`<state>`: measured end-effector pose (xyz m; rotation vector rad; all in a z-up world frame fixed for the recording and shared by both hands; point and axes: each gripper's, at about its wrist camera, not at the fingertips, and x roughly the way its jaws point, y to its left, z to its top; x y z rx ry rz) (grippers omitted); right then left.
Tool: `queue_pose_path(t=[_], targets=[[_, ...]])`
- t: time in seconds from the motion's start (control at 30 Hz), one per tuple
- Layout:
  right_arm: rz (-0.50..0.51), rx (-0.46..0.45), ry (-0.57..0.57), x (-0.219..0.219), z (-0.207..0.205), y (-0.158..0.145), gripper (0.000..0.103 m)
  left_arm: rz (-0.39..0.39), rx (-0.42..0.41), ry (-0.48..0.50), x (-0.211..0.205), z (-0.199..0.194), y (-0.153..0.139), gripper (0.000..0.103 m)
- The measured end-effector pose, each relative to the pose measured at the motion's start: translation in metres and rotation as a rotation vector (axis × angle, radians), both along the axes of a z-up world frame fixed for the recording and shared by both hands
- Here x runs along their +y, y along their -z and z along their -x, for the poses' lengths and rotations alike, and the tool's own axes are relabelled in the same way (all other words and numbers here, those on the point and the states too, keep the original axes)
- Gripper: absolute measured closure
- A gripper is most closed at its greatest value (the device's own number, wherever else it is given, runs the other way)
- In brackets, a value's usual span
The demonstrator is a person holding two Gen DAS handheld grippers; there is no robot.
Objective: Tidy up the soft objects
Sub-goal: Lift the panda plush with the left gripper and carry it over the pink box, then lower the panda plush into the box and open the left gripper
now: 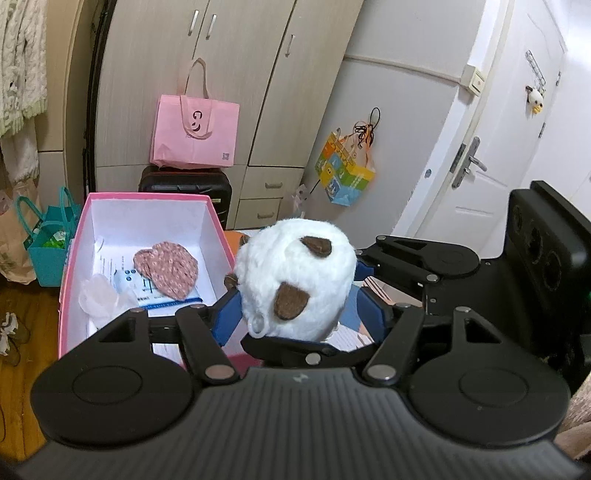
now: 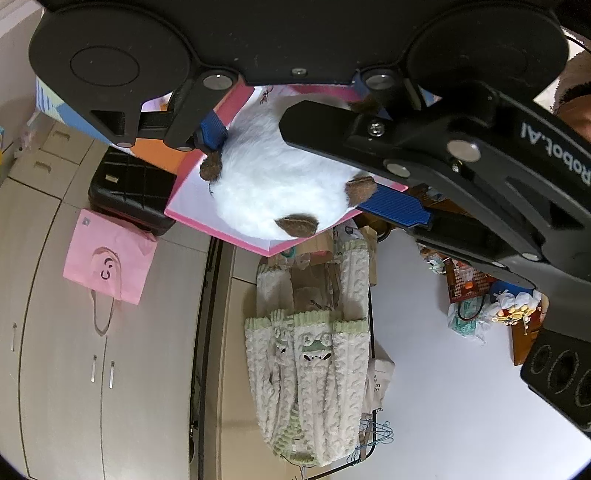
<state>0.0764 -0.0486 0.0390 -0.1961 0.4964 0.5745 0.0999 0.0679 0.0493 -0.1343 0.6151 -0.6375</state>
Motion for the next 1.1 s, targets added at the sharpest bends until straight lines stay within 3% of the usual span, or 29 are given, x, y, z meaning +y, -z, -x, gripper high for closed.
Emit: queue_pose_path(t=[0.27, 0.37, 0.63, 1.1], targets=[[-0.001, -0.046, -0.055, 0.013, -0.035, -0.004, 0.021, 0.026, 0.007, -0.052, 0.019, -0.04, 0.002, 0.036], [0.006, -0.035, -0.082, 0.015, -0.052, 0.003, 0.025, 0.031, 0.031, -0.079, 0.026, -0.058, 0.01, 0.036], [-0.02, 0.135, -0.12, 0.024, -0.108, 0.044, 0.029, 0.002, 0.224, -0.148, 0.037, -0.116, 0.053, 0.036], [0.14, 0.197, -0.099, 0.04, -0.134, 0.089, 0.027, 0.0, 0.455, -0.178, 0.035, -0.165, 0.111, 0.038]])
